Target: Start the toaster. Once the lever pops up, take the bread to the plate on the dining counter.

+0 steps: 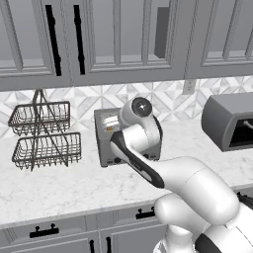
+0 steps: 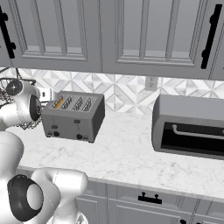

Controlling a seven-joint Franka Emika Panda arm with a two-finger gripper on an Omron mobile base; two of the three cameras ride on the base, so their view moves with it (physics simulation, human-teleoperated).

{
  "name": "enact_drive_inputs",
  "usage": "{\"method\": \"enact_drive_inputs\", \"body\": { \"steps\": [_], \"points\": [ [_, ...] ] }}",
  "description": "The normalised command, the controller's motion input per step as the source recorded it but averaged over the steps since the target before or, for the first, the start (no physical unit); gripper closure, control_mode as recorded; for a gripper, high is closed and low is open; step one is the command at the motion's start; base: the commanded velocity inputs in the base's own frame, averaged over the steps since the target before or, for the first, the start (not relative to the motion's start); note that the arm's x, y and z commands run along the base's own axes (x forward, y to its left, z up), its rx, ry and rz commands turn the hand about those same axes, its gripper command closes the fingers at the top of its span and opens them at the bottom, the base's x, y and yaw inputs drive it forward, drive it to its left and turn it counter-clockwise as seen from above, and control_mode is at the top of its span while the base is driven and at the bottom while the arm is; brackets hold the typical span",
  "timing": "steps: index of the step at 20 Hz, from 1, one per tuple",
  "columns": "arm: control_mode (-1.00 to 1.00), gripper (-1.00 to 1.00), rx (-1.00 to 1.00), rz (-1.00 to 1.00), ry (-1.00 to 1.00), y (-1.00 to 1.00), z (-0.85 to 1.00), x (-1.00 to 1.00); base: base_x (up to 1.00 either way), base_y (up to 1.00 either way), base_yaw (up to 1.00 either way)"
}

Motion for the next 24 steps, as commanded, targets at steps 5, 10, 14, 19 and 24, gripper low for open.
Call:
{"method": "enact_drive_inputs", "body": {
  "steps": [5,10,14,19,24],
  "points": [
    [-1.00,-1.00,0.00,0.00,0.00,0.00,0.00,0.00,0.00,0.00,0.00],
    [-1.00,-1.00,0.00,0.00,0.00,0.00,0.00,0.00,0.00,0.00,0.00],
    [-1.00,-1.00,0.00,0.00,0.00,0.00,0.00,0.00,0.00,0.00,0.00],
    [-1.00,-1.00,0.00,0.00,0.00,0.00,0.00,0.00,0.00,0.00,0.00],
    [-1.00,-1.00,0.00,0.00,0.00,0.00,0.00,0.00,0.00,0.00,0.00]
  ]
}}
